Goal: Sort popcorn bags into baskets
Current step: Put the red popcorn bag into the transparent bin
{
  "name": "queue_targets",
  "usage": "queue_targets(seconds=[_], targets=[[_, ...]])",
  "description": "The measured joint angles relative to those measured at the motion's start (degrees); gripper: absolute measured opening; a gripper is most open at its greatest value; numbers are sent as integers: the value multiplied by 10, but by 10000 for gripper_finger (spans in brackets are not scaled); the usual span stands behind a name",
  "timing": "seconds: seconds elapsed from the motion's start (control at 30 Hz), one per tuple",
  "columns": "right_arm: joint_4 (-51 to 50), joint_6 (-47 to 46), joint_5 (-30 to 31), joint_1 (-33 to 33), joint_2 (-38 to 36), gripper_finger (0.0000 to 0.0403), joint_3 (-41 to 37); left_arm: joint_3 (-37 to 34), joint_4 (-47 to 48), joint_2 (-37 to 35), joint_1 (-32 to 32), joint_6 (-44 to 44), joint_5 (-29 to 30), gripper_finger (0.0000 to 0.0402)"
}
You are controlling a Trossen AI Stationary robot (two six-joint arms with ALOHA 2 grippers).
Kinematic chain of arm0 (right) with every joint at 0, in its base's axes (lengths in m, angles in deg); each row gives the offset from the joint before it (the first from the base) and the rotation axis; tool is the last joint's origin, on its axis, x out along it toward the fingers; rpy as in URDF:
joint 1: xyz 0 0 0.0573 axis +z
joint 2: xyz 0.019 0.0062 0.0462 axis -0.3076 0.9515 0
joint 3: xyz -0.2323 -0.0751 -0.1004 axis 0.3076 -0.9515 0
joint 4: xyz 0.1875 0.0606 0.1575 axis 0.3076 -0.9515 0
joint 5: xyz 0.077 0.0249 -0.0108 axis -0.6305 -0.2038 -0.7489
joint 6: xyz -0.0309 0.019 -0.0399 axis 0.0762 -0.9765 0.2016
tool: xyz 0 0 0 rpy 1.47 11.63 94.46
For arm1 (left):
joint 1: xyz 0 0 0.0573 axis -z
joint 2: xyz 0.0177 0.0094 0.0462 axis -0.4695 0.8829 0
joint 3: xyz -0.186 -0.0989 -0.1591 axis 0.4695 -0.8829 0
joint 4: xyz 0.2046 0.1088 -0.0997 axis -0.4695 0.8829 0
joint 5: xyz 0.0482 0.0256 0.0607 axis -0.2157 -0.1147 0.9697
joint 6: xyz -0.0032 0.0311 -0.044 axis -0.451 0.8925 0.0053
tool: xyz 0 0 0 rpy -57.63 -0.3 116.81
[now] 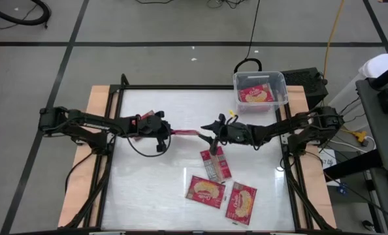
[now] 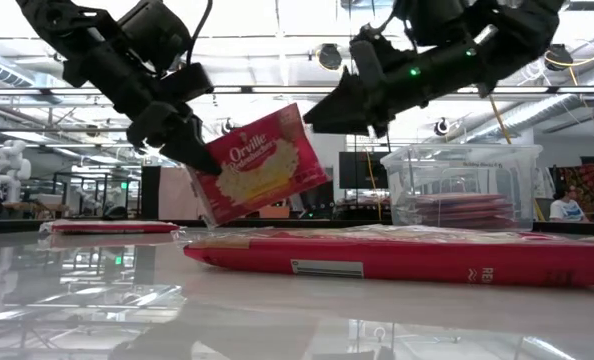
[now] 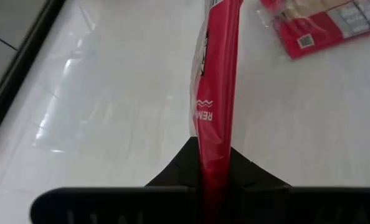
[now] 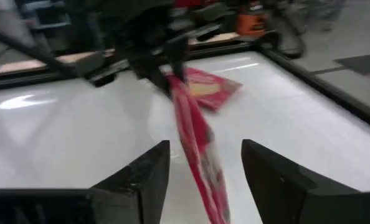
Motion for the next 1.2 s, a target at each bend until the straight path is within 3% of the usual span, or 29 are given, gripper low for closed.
queue_targets(seconds=[0.3,0.6,0.87,1.03,1.2], targets=[[-35,58,-89,-35,11,190,43,3,26,-2,-5,-27,-14,28],[30,58,-151,-49,122,142,67,3,22,-2,-5,-15,-48,29],[35,61,-152,-49,157,15,92,3,28,-2,-2,-19,-75,30],[18,57,-149,-49,142,20,92,3,19,-1,-2,-28,-75,43],[-35,38,-111,-49,109,7,92,4,10,-8,1,-43,-45,112]])
